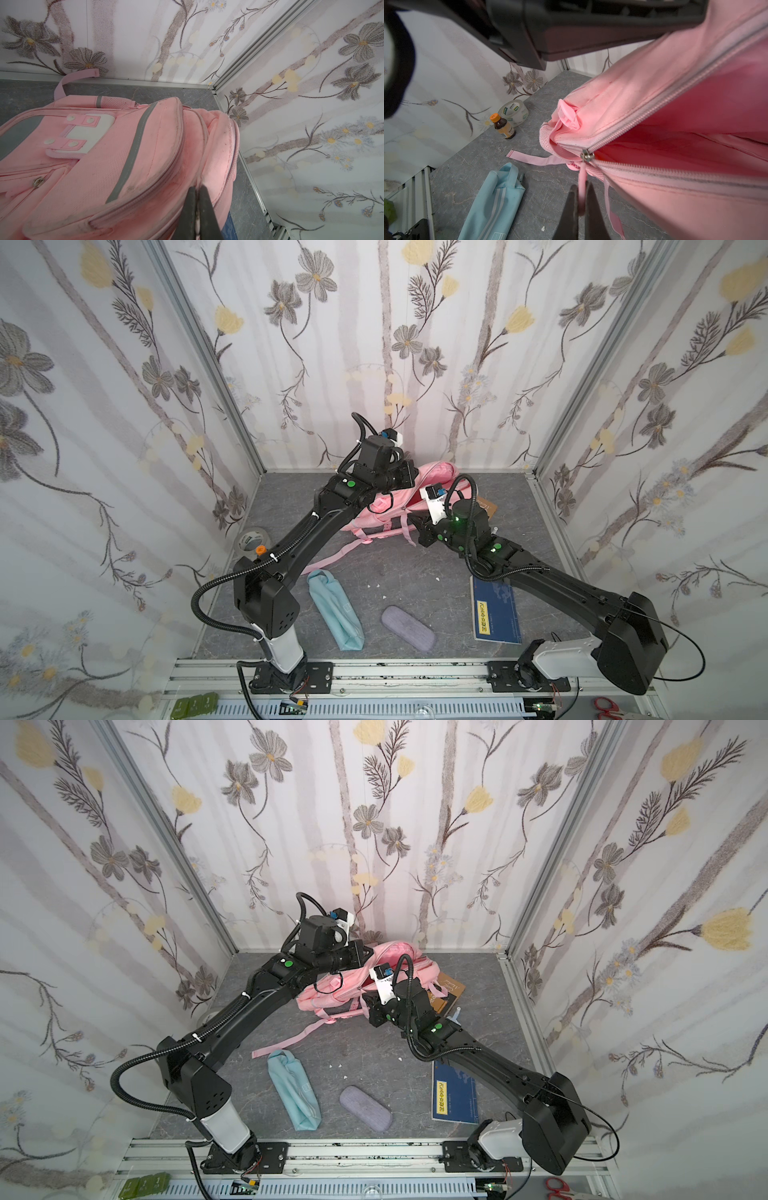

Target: Pack the student bag

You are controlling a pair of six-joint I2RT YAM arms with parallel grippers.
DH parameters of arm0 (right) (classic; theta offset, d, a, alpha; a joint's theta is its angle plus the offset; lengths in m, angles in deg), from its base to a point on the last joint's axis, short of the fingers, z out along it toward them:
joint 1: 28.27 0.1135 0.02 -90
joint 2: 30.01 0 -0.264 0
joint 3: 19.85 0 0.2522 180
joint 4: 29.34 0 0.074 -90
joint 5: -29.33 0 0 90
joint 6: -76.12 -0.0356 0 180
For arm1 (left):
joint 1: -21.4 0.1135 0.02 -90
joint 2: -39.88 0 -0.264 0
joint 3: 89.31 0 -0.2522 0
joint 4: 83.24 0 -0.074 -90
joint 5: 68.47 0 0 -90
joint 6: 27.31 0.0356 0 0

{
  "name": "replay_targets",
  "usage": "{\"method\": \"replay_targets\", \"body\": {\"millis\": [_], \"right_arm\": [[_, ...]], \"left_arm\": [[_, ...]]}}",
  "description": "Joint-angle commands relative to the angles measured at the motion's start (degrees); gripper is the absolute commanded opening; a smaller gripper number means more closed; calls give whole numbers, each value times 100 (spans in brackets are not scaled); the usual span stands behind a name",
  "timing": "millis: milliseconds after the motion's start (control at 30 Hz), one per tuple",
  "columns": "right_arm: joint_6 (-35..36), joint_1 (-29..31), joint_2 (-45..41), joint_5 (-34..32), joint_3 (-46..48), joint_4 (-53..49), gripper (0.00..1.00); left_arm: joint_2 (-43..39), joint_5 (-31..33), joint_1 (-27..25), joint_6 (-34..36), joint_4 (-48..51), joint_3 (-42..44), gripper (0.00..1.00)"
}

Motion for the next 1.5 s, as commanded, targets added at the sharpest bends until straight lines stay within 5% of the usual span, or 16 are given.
{"method": "replay_targets", "body": {"millis": [0,367,733,1467], "right_arm": [[-97,45,47,581,-30,64,0],[-91,133,159,705,-331,-141,0],[81,326,440,614,-675,-317,0],[541,838,826,415,-537,-160,0]], "left_arm": [[-24,410,34,113,-515,-41,0],[-97,563,168,43,-616,-53,0],[-33,657,179,-759,-1166,-112,0],[80,1082,163,-867,-1045,-491,0]]}}
